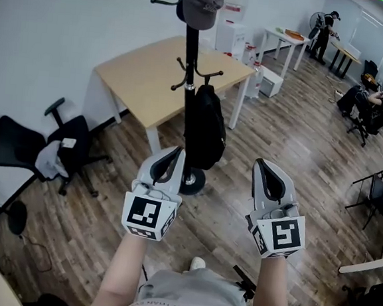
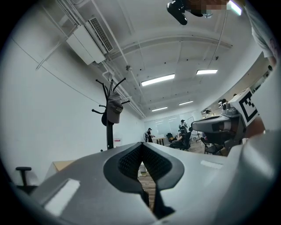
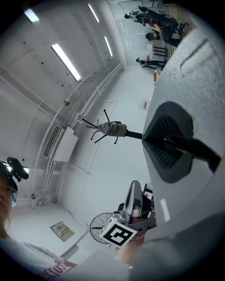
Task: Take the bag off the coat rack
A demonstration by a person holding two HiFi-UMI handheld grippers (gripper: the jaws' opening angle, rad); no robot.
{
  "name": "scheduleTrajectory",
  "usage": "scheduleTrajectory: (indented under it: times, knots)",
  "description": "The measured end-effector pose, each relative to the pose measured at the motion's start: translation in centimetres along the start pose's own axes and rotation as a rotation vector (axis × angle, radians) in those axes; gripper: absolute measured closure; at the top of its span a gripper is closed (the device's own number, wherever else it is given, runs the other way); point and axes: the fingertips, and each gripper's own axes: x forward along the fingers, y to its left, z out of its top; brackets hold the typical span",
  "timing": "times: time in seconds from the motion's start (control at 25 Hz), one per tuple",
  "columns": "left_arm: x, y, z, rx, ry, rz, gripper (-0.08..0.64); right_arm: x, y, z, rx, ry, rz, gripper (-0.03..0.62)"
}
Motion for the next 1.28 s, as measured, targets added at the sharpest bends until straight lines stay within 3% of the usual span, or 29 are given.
scheduleTrajectory:
  times: [0.24,0.6,0.8,1.28]
  knots:
    - [3.5,-1.1,-1.7,-0.016,0.022,0.009,0.549,1.8,-3.1,-1.9,0.012,0.016,0.009,0.595]
    - [7.3,1.1,-3.5,-0.054,0.045,0.063,0.549,3.6,-6.0,-4.9,0.057,0.045,-0.004,0.595]
    - [10.3,0.5,-4.6,-0.044,0.058,0.043,0.549,5.0,-8.2,-5.8,0.066,0.04,-0.016,0.595]
    - [20.7,1.8,-8.4,-0.085,0.095,0.076,0.527,12.7,-15.6,-10.1,0.082,0.066,0.026,0.595]
